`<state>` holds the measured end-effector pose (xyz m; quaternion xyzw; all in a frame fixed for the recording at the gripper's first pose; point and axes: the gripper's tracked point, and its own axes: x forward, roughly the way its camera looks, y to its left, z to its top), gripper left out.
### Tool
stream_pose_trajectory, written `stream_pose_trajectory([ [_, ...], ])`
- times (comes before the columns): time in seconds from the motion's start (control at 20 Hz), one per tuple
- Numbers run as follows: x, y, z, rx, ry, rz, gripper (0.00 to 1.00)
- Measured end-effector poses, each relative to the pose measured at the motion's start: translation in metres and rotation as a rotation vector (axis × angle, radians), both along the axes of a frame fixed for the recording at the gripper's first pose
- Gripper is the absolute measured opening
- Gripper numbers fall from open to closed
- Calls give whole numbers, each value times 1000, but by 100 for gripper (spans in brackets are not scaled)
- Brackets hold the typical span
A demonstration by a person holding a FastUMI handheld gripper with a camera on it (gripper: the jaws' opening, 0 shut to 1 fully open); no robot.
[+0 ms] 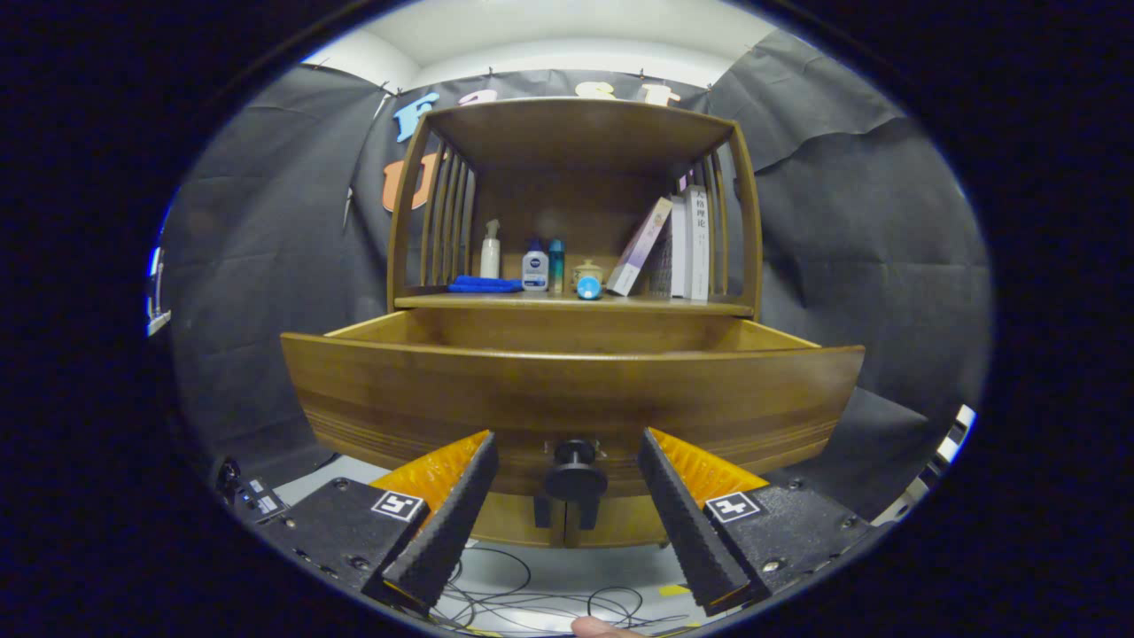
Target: Pull open the drawer, take out the items inside it, and place them on the countertop above the cabinet.
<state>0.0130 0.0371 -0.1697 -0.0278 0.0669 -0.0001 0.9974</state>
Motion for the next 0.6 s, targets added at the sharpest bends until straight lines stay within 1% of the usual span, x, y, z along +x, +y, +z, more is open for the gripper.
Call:
stream_pose_trajectory([
  [0.35, 26, -9, -4, -2, 4, -32, 100],
  [0.4, 28, -7, -5, 3, 12, -20, 100],
  [0.6, 33, -4, -3, 15, -17, -26, 100],
])
